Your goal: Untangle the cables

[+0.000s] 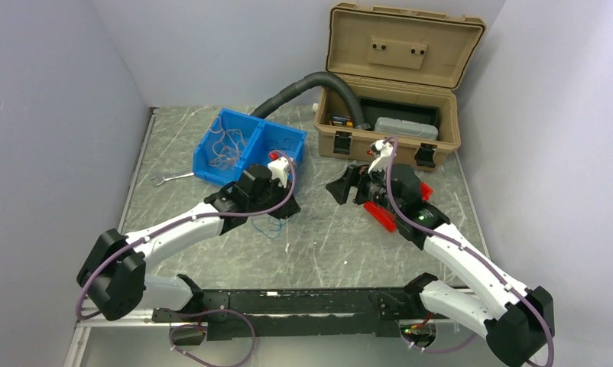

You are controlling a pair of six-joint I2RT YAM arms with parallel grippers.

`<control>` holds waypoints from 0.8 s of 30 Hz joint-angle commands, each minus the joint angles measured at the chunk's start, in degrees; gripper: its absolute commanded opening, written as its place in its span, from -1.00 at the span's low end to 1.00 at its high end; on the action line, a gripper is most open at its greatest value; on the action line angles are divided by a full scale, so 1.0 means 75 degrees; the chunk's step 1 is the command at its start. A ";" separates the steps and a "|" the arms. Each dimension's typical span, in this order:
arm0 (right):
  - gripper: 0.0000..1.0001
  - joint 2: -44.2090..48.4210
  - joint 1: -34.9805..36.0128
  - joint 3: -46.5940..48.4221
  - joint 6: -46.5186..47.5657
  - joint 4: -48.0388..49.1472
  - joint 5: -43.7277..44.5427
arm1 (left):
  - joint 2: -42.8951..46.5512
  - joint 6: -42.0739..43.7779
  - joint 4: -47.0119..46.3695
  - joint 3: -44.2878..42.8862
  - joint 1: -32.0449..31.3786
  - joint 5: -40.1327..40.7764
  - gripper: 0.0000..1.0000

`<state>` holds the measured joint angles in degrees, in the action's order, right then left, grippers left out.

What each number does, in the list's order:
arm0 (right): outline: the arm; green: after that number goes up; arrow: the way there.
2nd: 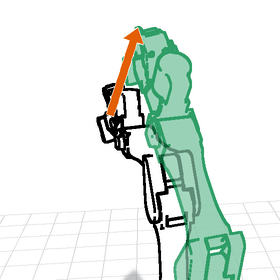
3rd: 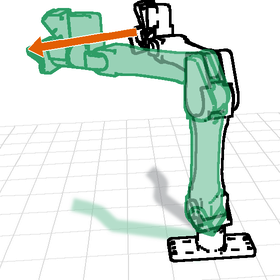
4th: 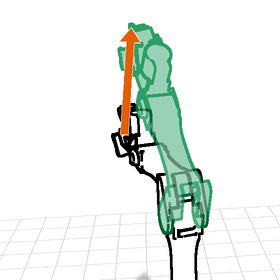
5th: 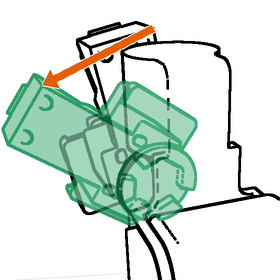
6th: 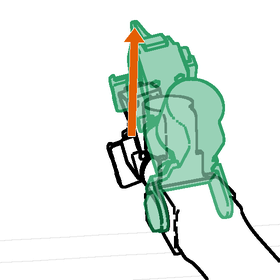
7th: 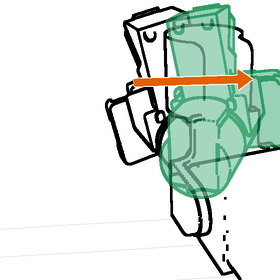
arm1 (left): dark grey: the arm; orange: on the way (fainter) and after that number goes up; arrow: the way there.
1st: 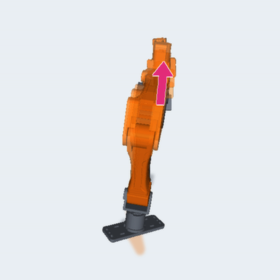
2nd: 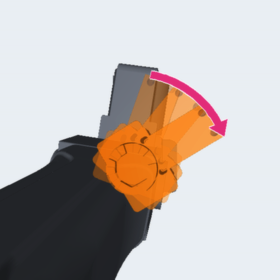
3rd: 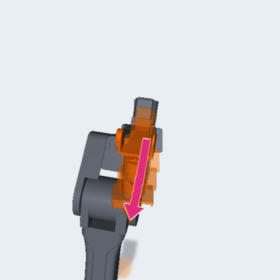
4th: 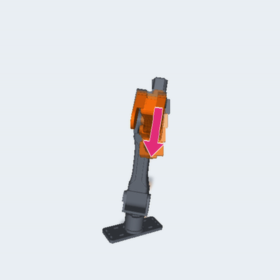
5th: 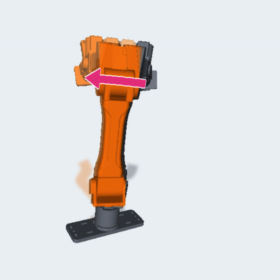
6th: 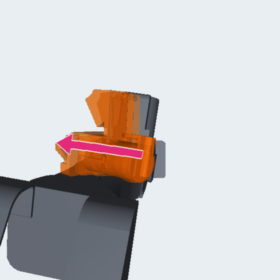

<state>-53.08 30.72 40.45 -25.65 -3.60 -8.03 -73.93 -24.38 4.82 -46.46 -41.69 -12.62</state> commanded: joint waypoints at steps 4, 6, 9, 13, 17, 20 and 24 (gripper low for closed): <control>0.97 -0.0661 -0.0013 0.0119 -0.0021 0.0118 -0.0997 | 0.0434 -0.0083 0.0449 -0.0245 -0.0026 0.1575 0.07; 0.99 -0.0885 0.0042 0.0134 0.0023 0.0153 -0.1188 | 0.0692 -0.0121 0.0876 -0.0241 0.0024 0.1852 0.26; 1.00 -0.1271 0.0320 0.0174 0.0155 0.0198 -0.1250 | 0.1022 -0.0123 0.1862 -0.0399 0.0239 0.2072 0.36; 1.00 -0.2050 0.1016 0.0414 0.0155 0.0179 -0.0925 | 0.1638 -0.0011 0.2711 -0.0353 0.0721 0.2229 0.56; 1.00 -0.3116 0.1845 0.0930 -0.0204 0.0009 0.0189 | 0.2529 -0.0143 0.2938 0.0115 0.1428 0.2063 0.86; 1.00 -0.3868 0.1969 0.0952 -0.1066 0.0200 0.0769 | 0.3070 -0.0313 0.2661 0.0847 0.1961 0.1763 0.99; 1.00 -0.4526 0.1974 0.0704 -0.1797 0.1338 0.0576 | 0.3169 -0.0814 0.2991 0.1130 0.2307 0.1758 0.99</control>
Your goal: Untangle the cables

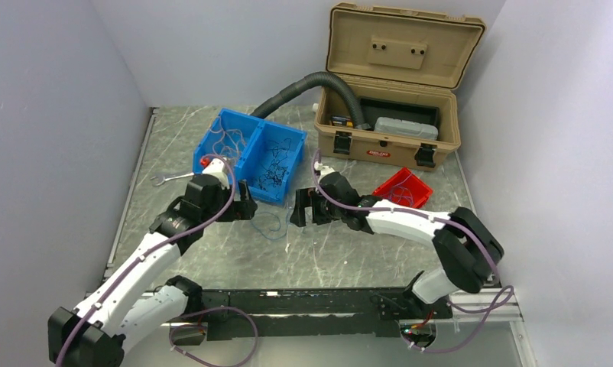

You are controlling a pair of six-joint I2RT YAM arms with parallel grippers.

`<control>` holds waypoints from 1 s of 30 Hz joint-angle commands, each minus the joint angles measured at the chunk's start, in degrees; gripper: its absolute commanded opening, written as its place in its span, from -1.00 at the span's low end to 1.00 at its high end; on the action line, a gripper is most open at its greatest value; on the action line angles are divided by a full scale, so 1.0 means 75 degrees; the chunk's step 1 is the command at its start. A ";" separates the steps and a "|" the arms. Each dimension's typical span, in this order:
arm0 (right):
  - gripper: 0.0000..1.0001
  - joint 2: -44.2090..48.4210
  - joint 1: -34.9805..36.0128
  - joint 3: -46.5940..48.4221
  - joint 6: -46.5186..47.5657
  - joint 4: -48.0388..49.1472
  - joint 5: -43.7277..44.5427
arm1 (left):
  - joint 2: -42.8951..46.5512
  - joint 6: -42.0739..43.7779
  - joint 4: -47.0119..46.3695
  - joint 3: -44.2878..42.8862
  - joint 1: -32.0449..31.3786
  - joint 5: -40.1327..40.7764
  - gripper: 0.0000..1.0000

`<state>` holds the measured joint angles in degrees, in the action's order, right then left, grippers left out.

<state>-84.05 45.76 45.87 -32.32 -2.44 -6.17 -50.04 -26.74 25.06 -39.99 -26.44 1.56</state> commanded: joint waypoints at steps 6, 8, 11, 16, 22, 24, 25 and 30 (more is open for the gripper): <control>1.00 -0.1347 0.0166 0.0539 -0.0764 0.1340 0.0569 | 0.0139 -0.1303 -0.0126 0.0973 0.1163 -0.1171 0.99; 1.00 -0.1630 0.0280 0.0814 -0.0667 0.1223 0.0620 | 0.0133 -0.1561 -0.0577 0.1375 0.1479 -0.1591 0.99; 1.00 -0.2093 0.0502 0.1368 -0.0521 0.0831 0.0809 | 0.0106 -0.1777 -0.1114 0.1818 0.1927 -0.2009 0.99; 1.00 -0.2636 0.0965 0.2154 -0.0254 0.0097 0.1518 | -0.0100 -0.1779 -0.1414 0.2022 0.2376 -0.2371 0.94; 1.00 -0.3792 0.1730 0.3874 0.0212 -0.1966 0.3596 | -0.0240 -0.1970 -0.1712 0.2221 0.2736 -0.2611 0.93; 1.00 -0.4216 0.1814 0.4327 0.0187 -0.2445 0.3860 | -0.0262 -0.2069 -0.1841 0.2293 0.2782 -0.2650 0.93; 1.00 -0.4362 0.1838 0.4465 0.0164 -0.2558 0.3905 | -0.0281 -0.2116 -0.1862 0.2322 0.2805 -0.2640 0.92; 1.00 -0.4725 0.1931 0.4742 0.0197 -0.2653 0.4050 | -0.0143 -0.2138 -0.1827 0.2347 0.2833 -0.2611 0.91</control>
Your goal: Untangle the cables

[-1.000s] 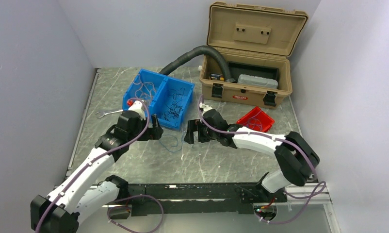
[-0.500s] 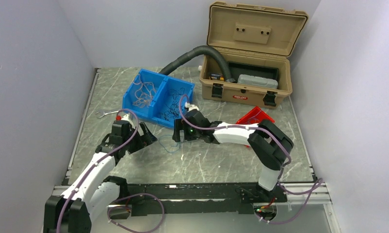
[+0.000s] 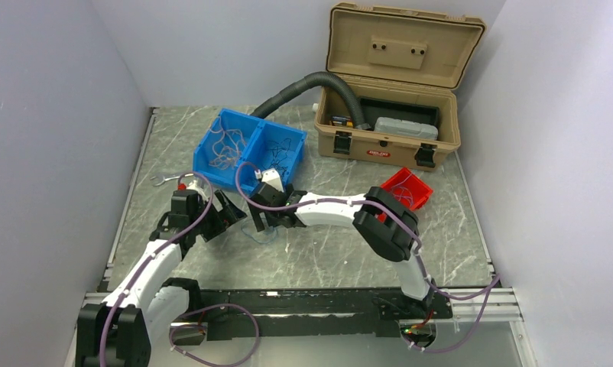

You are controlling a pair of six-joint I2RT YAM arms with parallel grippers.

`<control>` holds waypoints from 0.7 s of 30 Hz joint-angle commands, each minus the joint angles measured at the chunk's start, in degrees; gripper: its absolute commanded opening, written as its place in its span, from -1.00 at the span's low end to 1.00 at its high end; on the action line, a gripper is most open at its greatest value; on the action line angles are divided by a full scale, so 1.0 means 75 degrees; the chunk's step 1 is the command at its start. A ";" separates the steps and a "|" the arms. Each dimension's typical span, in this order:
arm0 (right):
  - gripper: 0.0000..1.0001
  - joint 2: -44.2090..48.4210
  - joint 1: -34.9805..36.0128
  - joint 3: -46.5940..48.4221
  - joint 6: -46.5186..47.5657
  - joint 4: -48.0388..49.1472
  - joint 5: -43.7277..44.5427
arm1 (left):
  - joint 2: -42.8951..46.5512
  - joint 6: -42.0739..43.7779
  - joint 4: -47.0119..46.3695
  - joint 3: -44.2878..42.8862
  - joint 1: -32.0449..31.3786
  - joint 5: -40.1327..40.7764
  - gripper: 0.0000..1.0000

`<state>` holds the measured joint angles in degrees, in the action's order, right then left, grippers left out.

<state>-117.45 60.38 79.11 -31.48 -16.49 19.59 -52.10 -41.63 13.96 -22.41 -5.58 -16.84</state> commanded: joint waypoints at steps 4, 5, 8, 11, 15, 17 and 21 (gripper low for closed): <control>0.73 -0.0607 0.0022 0.0595 0.0154 -0.1200 0.0907 | 0.0330 -0.0059 -0.0125 -0.0087 0.0064 -0.0014 0.92; 0.55 -0.0607 0.0017 0.0546 0.0155 -0.1170 0.0854 | 0.0365 -0.0052 -0.0097 -0.0093 0.0065 0.0010 0.91; -0.29 -0.0449 0.0008 0.0210 0.0190 -0.0788 0.0466 | 0.0472 -0.0029 -0.0006 -0.0105 0.0087 0.0054 0.91; -1.00 -0.0333 -0.0059 -0.0014 0.0216 -0.0496 0.0116 | 0.0521 -0.0001 0.0045 -0.0137 0.0091 0.0024 0.91; -1.00 0.0323 -0.0113 -0.0584 0.0320 0.0016 -0.0227 | 0.0588 0.0171 0.0250 -0.0264 0.0099 0.0000 0.90; -1.00 0.0962 -0.0119 -0.0996 0.0371 0.0281 -0.0339 | 0.0690 0.0300 0.0439 -0.0366 0.0094 0.0049 0.90; -1.00 0.2242 -0.0129 -0.1487 0.0391 0.0082 -0.0246 | 0.0993 0.0532 0.0723 -0.0586 0.0088 0.0157 0.87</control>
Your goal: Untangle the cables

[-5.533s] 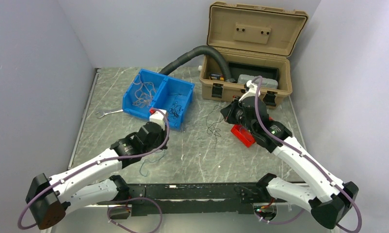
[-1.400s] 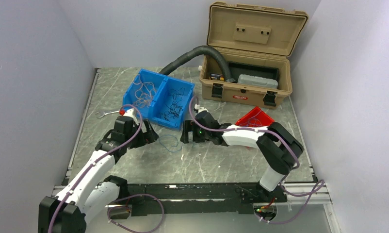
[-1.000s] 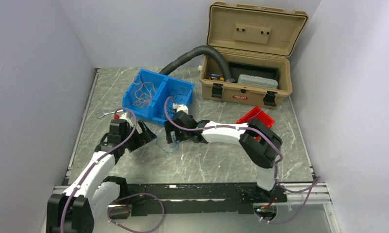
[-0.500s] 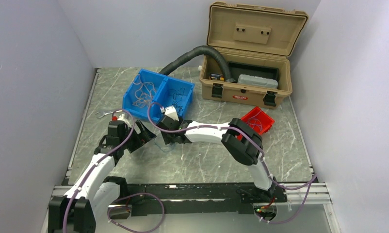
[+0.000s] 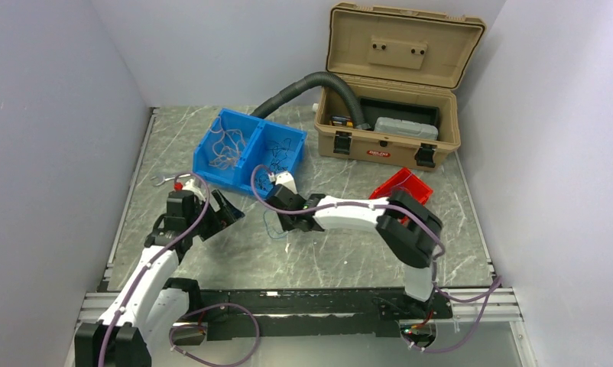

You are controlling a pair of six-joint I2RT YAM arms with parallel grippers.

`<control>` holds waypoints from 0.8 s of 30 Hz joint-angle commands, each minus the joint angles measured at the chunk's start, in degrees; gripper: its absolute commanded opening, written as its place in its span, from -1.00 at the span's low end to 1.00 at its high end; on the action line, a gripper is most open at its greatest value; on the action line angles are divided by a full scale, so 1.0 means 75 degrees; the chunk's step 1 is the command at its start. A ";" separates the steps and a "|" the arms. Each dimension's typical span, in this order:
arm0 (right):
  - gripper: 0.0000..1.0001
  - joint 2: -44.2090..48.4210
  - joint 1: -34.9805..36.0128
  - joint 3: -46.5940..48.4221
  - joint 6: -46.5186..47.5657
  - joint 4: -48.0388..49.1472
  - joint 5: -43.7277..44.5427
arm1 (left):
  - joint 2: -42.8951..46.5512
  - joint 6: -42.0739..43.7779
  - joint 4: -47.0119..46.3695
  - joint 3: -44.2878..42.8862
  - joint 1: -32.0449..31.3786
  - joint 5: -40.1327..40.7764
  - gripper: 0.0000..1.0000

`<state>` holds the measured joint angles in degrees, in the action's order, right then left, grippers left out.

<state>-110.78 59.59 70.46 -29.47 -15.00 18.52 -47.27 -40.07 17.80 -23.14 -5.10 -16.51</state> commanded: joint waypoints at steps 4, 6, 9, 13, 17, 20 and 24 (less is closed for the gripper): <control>-1.00 0.2797 -0.0395 -0.0915 0.0024 -0.0573 -0.0068 | 0.0519 0.0423 0.0331 -0.0610 0.0012 -0.0010 0.84; -1.00 0.3659 -0.0914 -0.1213 -0.0034 -0.0891 -0.0140 | 0.0559 0.0430 0.0339 -0.0634 0.0001 -0.0044 0.83; -1.00 0.4652 -0.1942 -0.1571 0.0005 -0.1253 -0.0423 | 0.0572 0.0418 0.0283 -0.0641 -0.0027 -0.0101 0.82; -1.00 0.5520 -0.3279 -0.1860 0.0229 -0.1640 -0.0293 | 0.0506 0.0419 0.0261 -0.0713 -0.0091 -0.0176 0.82; -1.00 0.6035 -0.4586 -0.1998 0.0216 -0.1982 -0.0267 | 0.0506 0.0486 0.0390 -0.0853 -0.0160 -0.0161 0.82; -1.00 0.6482 -0.5457 -0.2053 0.0272 -0.1895 -0.0655 | 0.0567 0.0528 0.0456 -0.0905 -0.0207 -0.0115 0.82; -1.00 0.6682 -0.6144 -0.1691 0.0313 -0.2076 -0.0596 | 0.0597 0.0522 0.0451 -0.0906 -0.0271 -0.0120 0.82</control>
<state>-63.42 16.99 54.72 -28.47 -28.97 15.03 -43.57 -37.08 21.39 -27.64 -6.61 -16.75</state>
